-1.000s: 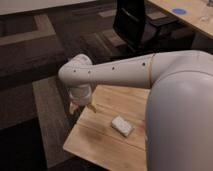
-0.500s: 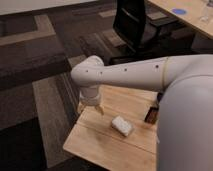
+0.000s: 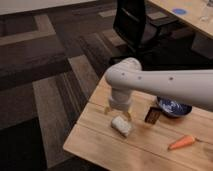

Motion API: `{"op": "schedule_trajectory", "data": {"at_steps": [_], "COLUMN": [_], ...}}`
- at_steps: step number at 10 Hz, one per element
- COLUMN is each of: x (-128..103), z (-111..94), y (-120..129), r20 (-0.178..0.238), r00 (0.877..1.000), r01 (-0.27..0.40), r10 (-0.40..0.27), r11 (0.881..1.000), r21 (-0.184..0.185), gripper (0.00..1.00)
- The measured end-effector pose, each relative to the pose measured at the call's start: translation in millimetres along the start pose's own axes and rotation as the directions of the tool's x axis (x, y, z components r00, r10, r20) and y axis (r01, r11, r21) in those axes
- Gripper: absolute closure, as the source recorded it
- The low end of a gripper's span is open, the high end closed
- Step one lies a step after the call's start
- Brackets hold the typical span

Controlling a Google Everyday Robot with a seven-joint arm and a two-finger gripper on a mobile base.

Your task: Place the pepper in the ceramic cup

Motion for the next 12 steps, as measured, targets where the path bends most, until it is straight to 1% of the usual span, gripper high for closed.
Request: {"op": "schedule_trajectory", "data": {"at_steps": [4, 5, 6, 7, 8, 9, 10, 11, 12], "x": [0, 2, 8, 12, 24, 29, 39, 41, 41], "z": [0, 2, 1, -1, -5, -6, -6, -5, -5], "y": [0, -7, -51, -72, -124, -144, -183, -188, -187], "r20": [-0.001, -0.009, -0.017, -0.014, -0.011, -0.013, -0.012, -0.014, -0.014], "r00": [1.0, 0.999, 0.973, 0.948, 0.875, 0.843, 0.771, 0.758, 0.759], "r01": [-0.003, -0.039, -0.231, -0.317, -0.484, -0.538, -0.636, -0.651, -0.651], "r10": [0.003, 0.039, 0.231, 0.317, 0.485, 0.538, 0.637, 0.652, 0.651], "r11": [1.0, 0.999, 0.973, 0.947, 0.872, 0.84, 0.769, 0.756, 0.756], "r21": [0.0, -0.001, -0.024, -0.04, -0.066, -0.071, -0.066, -0.067, -0.068], "gripper": [0.35, 0.35, 0.35, 0.35, 0.35, 0.35, 0.35, 0.35, 0.35]}}
